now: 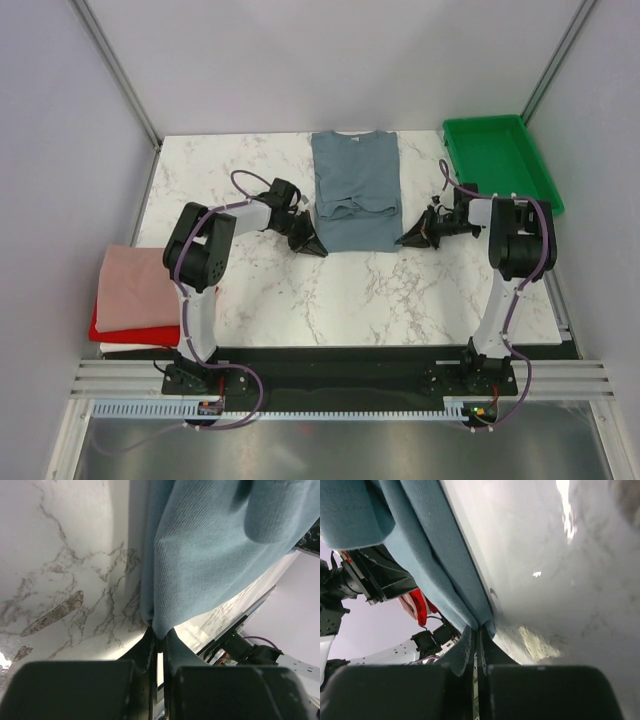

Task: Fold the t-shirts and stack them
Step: Fold the tshirt, then neatly place the folded tshirt to the corner

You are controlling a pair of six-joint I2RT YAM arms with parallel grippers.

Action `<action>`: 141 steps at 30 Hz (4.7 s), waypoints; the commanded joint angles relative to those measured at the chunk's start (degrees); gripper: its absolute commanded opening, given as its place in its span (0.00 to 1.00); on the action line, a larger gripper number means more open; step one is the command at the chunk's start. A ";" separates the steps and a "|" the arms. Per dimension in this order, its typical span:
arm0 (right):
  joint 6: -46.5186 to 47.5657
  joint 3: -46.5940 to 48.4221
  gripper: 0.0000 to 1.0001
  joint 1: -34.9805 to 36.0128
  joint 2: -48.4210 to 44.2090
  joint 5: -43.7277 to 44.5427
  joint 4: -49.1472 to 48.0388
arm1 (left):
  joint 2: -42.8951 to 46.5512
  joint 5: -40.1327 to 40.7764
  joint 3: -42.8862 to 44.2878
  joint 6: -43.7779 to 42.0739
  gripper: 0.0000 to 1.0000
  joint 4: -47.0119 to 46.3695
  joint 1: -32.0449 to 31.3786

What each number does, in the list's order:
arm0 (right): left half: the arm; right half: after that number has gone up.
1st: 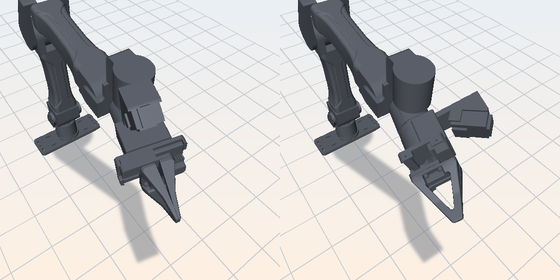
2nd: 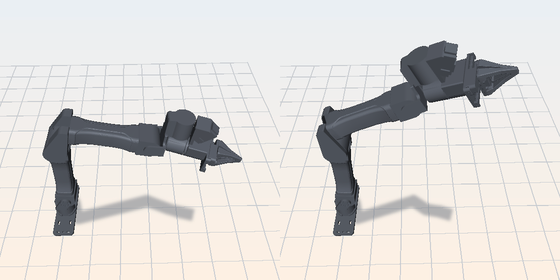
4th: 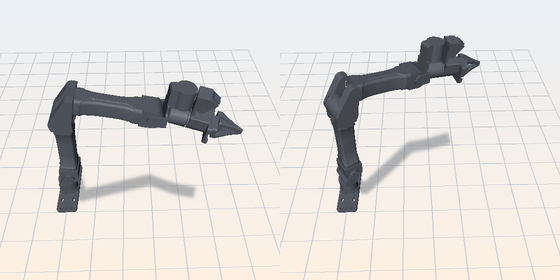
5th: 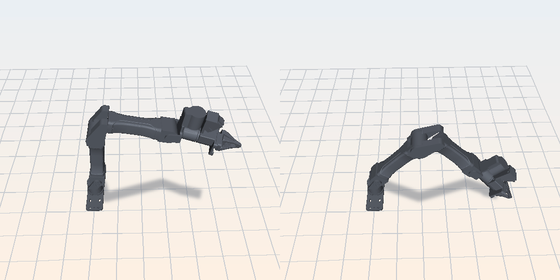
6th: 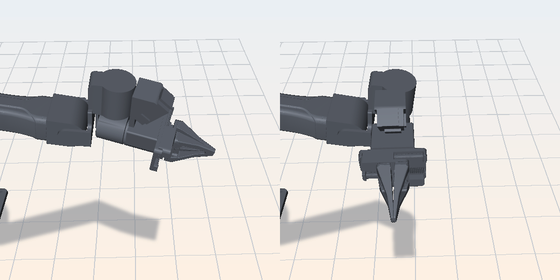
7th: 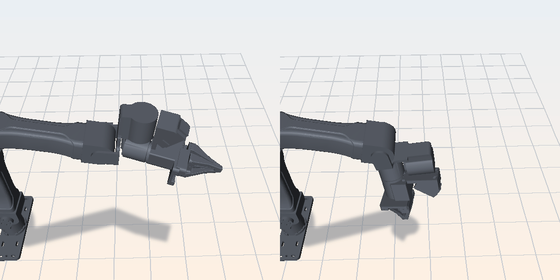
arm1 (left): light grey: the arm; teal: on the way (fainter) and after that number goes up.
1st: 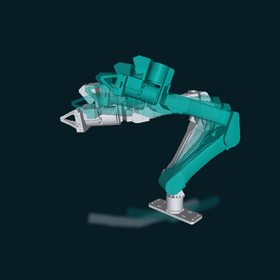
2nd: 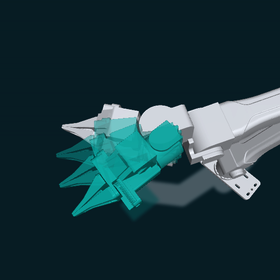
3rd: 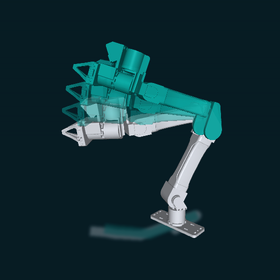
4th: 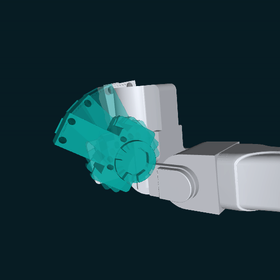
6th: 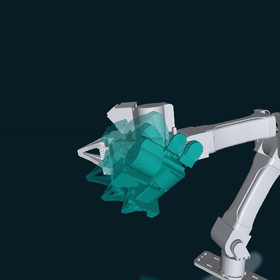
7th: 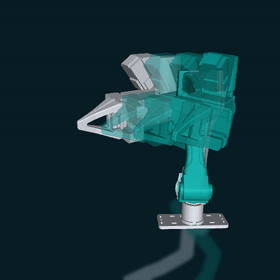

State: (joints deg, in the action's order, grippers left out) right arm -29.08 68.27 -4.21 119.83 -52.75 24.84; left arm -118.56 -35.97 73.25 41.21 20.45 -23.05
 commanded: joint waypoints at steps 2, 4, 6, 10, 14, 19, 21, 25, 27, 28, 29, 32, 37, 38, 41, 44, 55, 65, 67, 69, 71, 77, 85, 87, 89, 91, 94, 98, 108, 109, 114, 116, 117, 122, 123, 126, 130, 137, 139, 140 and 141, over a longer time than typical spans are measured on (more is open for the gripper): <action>-4.14 -6.03 0.00 0.43 -4.69 -3.41 -2.69 | 3.16 0.37 1.89 -2.44 0.02 -0.94 -0.07; -4.58 -7.44 0.00 0.34 -7.14 -4.11 -2.87 | 4.30 -0.07 1.81 -3.50 0.02 -0.41 -0.07; -5.28 -8.93 0.00 0.25 -8.82 -4.64 -2.96 | 6.85 -0.07 1.63 -4.64 0.02 0.64 -0.07; -6.07 -10.52 0.00 -0.71 -13.47 -7.09 -2.69 | 12.73 -0.16 0.93 -6.49 0.02 2.67 0.37; -6.16 -12.89 0.00 -2.20 -17.26 -8.59 -1.81 | 17.65 -0.86 0.58 -7.98 0.02 3.72 0.37; -5.99 -14.66 0.00 -3.79 -23.32 -10.61 -0.15 | 21.79 -1.21 0.93 -9.31 0.02 5.04 0.37; -5.55 -14.66 0.00 -4.14 -26.03 -11.67 1.17 | 22.84 -1.39 1.01 -9.66 0.02 5.30 0.29; -5.11 -14.48 0.00 -4.14 -30.35 -12.64 2.40 | 25.04 -1.56 1.10 -10.10 0.02 5.48 0.37; -5.02 -14.66 0.00 -4.14 -32.02 -12.81 2.93 | 25.66 -1.65 0.84 -10.27 0.02 5.66 0.37; -4.93 -14.83 0.00 -4.14 -32.46 -12.81 3.11 | 26.10 -1.74 0.66 -10.19 0.02 5.66 0.37; -4.85 -15.09 0.00 -4.14 -32.82 -12.73 3.20 | 26.19 -1.83 0.40 -10.10 0.02 5.66 0.37; -4.76 -15.97 0.00 -4.14 -33.87 -12.64 3.37 | 26.10 -2.09 -0.48 -9.75 0.02 5.57 0.28; -4.05 -16.68 0.00 -4.14 -33.52 -11.15 2.41 | 24.26 -3.58 -3.11 -8.08 0.02 2.59 0.20; -4.14 -16.42 0.00 -4.23 -33.09 -11.06 1.88 | 23.30 -4.02 -3.81 -7.90 0.02 2.23 0.20; -4.76 -13.61 0.00 -4.23 -29.85 -10.53 -0.31 | 20.84 -5.34 -3.82 -6.93 0.02 1.00 0.20; -4.85 -7.38 0.00 -4.23 -25.72 -10.53 -1.11 | 19.08 -6.04 -0.06 -7.20 0.02 0.82 0.20; -11.69 24.95 0.01 -4.23 0.64 -9.04 -15.16 | -10.05 -2.27 40.94 -16.77 0.03 3.99 3.53; -27.14 55.95 0.58 0.60 26.27 -13.14 -47.85 | -22.78 19.41 59.21 -29.16 0.77 -1.65 2.75; -33.66 46.90 0.61 0.34 22.31 -14.65 -55.04 | -17.60 21.72 54.22 -29.35 0.81 -0.59 2.74; -35.33 42.14 0.60 0.08 17.12 -16.06 -59.72 | -13.04 22.26 50.95 -29.26 0.82 2.48 3.10; -36.49 38.53 0.57 0.16 14.56 -16.85 -59.22 | -11.08 17.63 46.38 -27.86 0.82 4.42 4.24; -27.01 34.48 0.50 0.43 12.62 -18.53 -44.28 | -8.35 -0.05 33.29 -18.11 0.81 4.79 7.58; -19.00 27.27 0.46 2.10 10.25 -18.18 -34.25 | -12.83 -13.51 23.86 -0.18 0.78 -10.07 9.86; -18.82 27.18 0.45 2.62 11.03 -18.09 -33.54 | -15.54 -14.57 24.74 2.19 0.78 -12.79 9.78; -18.47 27.70 0.44 3.15 12.52 -18.00 -33.11 | -17.40 -14.84 26.15 3.34 0.78 -14.55 9.69; -17.95 28.23 0.44 3.41 14.19 -17.91 -32.75 | -19.94 -14.84 27.55 4.40 0.79 -15.00 9.25; -17.50 28.50 0.44 3.77 16.65 -17.74 -32.05 | -22.76 -14.39 28.87 6.25 0.79 -16.75 8.72; -17.06 27.88 0.43 3.77 19.29 -17.04 -30.91 | -26.19 -14.57 31.24 7.65 0.78 -17.72 7.32; -16.10 29.65 0.41 6.05 23.52 -16.51 -29.67 | -30.14 -14.22 34.41 12.75 0.65 -21.59 4.42; -16.10 29.29 0.41 6.23 23.17 -16.59 -29.67 | -30.23 -14.05 35.11 12.67 0.60 -21.59 4.24; -15.22 28.06 0.41 6.41 19.75 -17.56 -29.76 | -28.92 -14.05 35.29 11.26 0.18 -21.50 3.54; -14.78 28.23 0.40 6.23 16.33 -18.09 -29.76 | -27.35 -14.74 34.24 10.03 0.05 -20.89 3.54; -14.60 28.49 0.40 6.05 14.92 -18.70 -29.76 | -25.33 -15.36 32.84 8.20 0.03 -20.71 3.71; -13.64 27.62 0.40 2.64 3.23 -19.40 -29.32 | -15.05 -19.22 26.78 -4.09 0.02 -7.28 5.11; -13.63 27.27 0.40 1.93 0.52 -19.75 -29.15 | -12.94 -19.93 24.16 -5.95 0.02 -2.30 6.08; -13.55 25.96 0.40 -0.80 -3.71 -19.93 -28.62 | -6.70 -20.99 19.76 -15.35 0.02 10.16 8.18; -13.11 24.19 0.40 -4.14 -7.49 -20.28 -28.44 | 2.17 -17.05 11.84 -24.85 0.02 19.86 11.18; -10.74 24.72 0.40 -9.41 -12.77 -19.76 -27.39 | 21.42 -3.51 -2.66 -36.09 0.02 27.52 13.12; -3.32 24.80 0.40 -11.07 -16.02 -17.75 -20.68 | 27.57 1.56 -5.83 -39.35 0.02 29.46 13.03; 0.74 26.29 0.40 -11.43 -16.99 -15.47 -16.18 | 29.42 3.51 -6.71 -43.54 0.02 32.08 13.12; 6.17 27.26 0.41 -11.87 -18.83 -13.62 -6.31 | 32.57 5.19 -8.29 -45.50 0.02 33.07 13.29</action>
State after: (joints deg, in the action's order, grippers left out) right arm -36.82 92.95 -14.79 108.84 -69.60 3.64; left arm -94.39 -38.52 67.53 8.27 46.54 -9.54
